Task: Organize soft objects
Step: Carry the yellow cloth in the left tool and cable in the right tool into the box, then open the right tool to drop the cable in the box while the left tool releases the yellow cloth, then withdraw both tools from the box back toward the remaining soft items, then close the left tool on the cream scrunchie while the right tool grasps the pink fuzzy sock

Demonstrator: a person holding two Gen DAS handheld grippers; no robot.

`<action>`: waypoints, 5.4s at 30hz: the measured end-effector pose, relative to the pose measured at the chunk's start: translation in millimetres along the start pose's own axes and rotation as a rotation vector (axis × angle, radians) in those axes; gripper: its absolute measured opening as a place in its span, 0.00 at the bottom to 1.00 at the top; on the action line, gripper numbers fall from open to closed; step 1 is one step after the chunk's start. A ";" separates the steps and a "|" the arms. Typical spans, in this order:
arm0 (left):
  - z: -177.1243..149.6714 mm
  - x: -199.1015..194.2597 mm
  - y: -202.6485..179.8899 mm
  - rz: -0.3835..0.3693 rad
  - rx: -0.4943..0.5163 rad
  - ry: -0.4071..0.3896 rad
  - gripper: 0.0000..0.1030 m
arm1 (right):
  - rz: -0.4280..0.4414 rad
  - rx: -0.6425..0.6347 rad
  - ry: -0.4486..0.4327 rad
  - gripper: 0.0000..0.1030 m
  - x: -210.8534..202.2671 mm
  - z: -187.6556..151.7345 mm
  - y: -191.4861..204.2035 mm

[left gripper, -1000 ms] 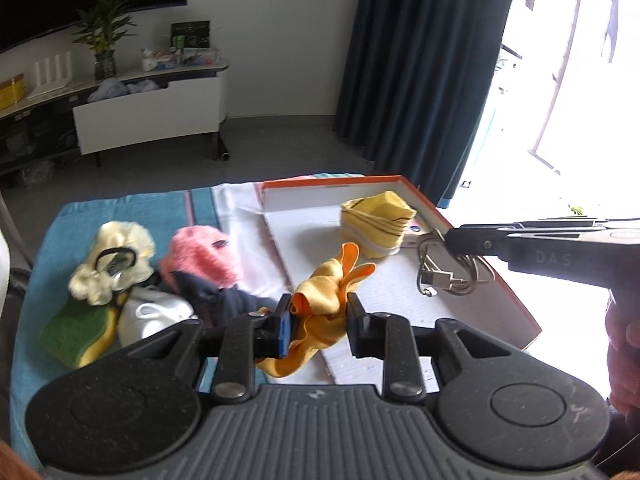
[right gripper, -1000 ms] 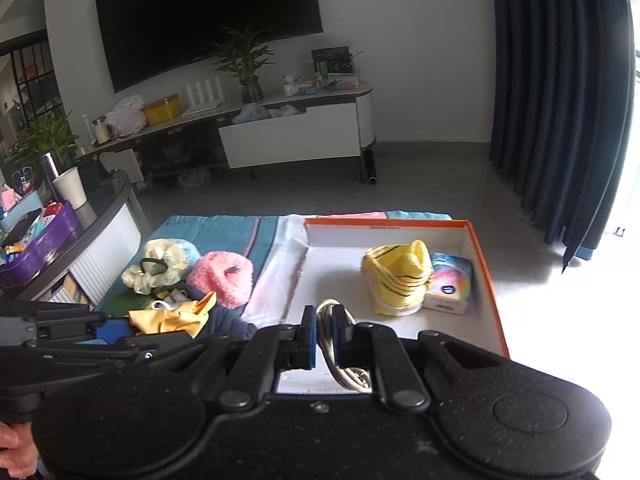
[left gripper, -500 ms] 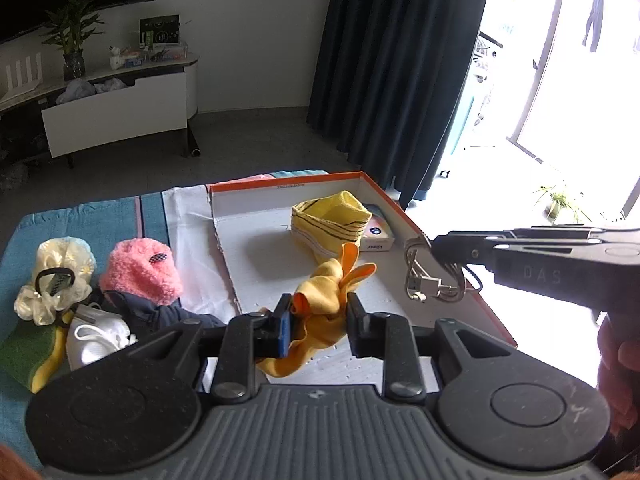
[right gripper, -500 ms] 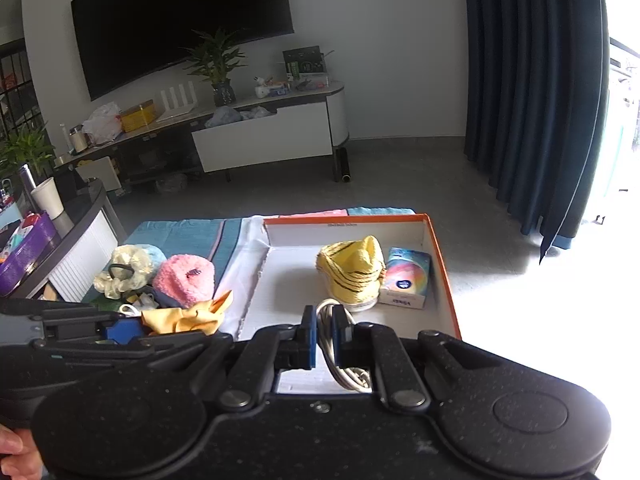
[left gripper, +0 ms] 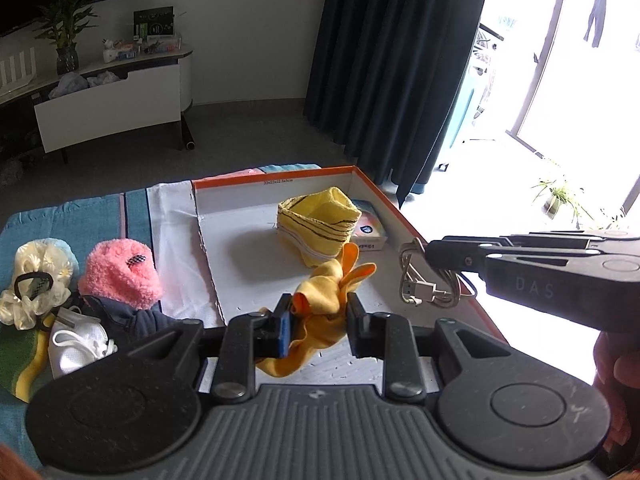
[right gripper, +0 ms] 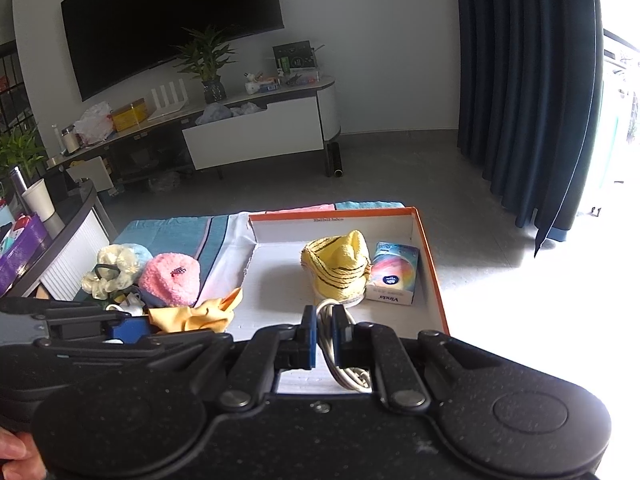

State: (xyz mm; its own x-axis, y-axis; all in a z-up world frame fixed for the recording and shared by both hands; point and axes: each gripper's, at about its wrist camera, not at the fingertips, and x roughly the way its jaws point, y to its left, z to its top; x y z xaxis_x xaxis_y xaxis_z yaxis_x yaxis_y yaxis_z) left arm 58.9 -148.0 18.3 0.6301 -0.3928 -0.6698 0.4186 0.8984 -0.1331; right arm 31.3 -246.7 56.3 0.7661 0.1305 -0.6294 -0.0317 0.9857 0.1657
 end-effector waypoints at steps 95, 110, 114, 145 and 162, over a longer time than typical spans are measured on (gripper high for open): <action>-7.3 -4.7 31.5 0.175 -0.112 0.053 0.75 | -0.001 0.040 0.011 0.59 25.2 -1.8 23.8; -16.6 -27.6 72.0 0.219 -0.193 0.041 0.75 | 0.062 -0.008 0.050 0.59 42.1 -5.4 68.1; -20.7 -35.6 89.4 0.238 -0.221 0.043 0.75 | 0.085 -0.021 0.059 0.59 48.4 -5.6 81.9; 2.0 -9.1 201.5 0.374 -0.232 0.080 0.71 | 0.180 -0.100 0.139 0.59 95.5 -5.5 124.8; 5.2 -18.3 216.5 0.282 -0.240 0.018 0.11 | 0.201 -0.085 0.153 0.59 113.8 -0.6 128.3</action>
State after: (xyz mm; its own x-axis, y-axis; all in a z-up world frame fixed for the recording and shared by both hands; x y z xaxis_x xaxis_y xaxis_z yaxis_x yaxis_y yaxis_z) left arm 141.3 52.7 5.5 0.6863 -0.1217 -0.7171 0.0636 0.9922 -0.1075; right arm 114.0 -105.3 5.6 0.6329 0.3325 -0.6992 -0.2321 0.9430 0.2384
